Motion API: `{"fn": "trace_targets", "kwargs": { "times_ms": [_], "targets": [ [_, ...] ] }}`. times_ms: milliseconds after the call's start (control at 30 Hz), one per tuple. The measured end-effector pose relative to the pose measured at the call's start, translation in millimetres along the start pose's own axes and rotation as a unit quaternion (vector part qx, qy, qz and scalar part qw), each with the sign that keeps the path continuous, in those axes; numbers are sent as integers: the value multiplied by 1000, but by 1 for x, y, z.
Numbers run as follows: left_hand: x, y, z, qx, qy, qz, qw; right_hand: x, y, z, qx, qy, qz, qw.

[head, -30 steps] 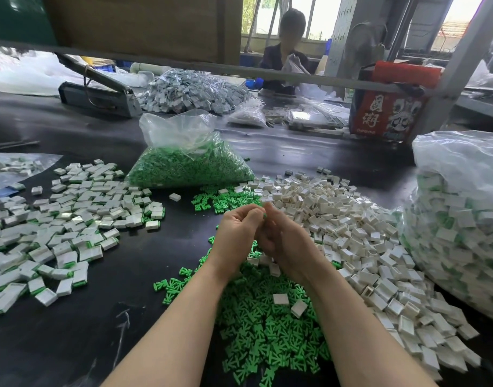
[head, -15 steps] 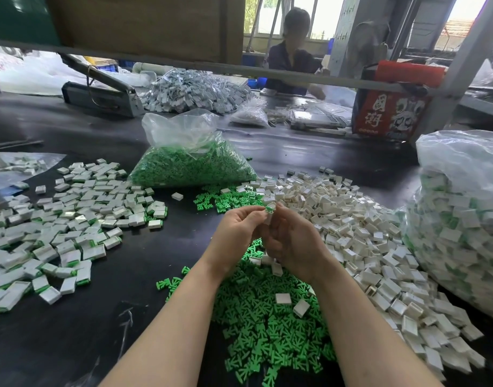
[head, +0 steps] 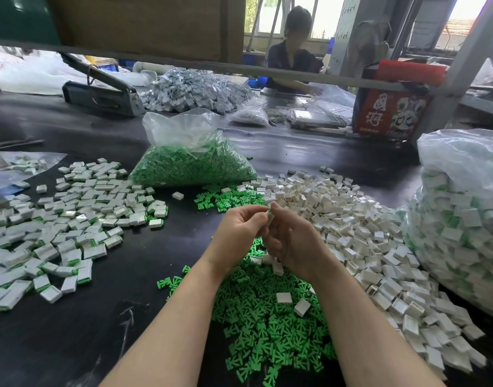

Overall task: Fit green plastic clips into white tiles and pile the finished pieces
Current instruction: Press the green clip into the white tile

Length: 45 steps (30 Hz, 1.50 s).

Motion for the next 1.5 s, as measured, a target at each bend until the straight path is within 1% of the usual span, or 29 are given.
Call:
{"fn": "trace_targets", "kwargs": {
  "times_ms": [200, 300, 433, 533, 733, 1133, 1333, 1433, 1500],
  "targets": [
    [-2, 0, 0, 35, -2, 2, 999, -1, 1, 0, -11, 6, -1, 1000],
    [2, 1, 3, 38, 5, 12, 999, 1, 0, 0, -14, 24, 4, 1000],
    [2, 1, 7, 65, 23, -4, 998, 2, -2, 1, -16, 56, -4, 998],
    [-2, 0, 8, 91, 32, -13, 995, 3, -3, 2, 0, 75, -12, 997],
    [-8, -1, 13, 112, 58, -28, 992, 6, -5, -1, 38, 76, -18, 996],
    [-12, -1, 12, 121, 102, -32, 987, 2, 0, 1, 50, 86, -23, 995],
    [-11, -1, 12, 125, 99, -34, 987, 1, 1, 3, 50, 98, -32, 993],
    [-7, -1, 9, 99, 97, -30, 990, 4, -2, 4, 47, 103, -26, 993],
    [-5, 1, 6, 78, 100, -22, 992, 5, -4, 4, 26, 85, -36, 995]
  ]
}}
Point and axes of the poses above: each hand's wrist, its own y-axis away from the middle knuckle, its own z-axis out of the palm, x = y × z, the point moved 4 cm from there along -y, towards the middle knuckle, and after that the axes turned 13 degrees about y, right-handed, at the moved point
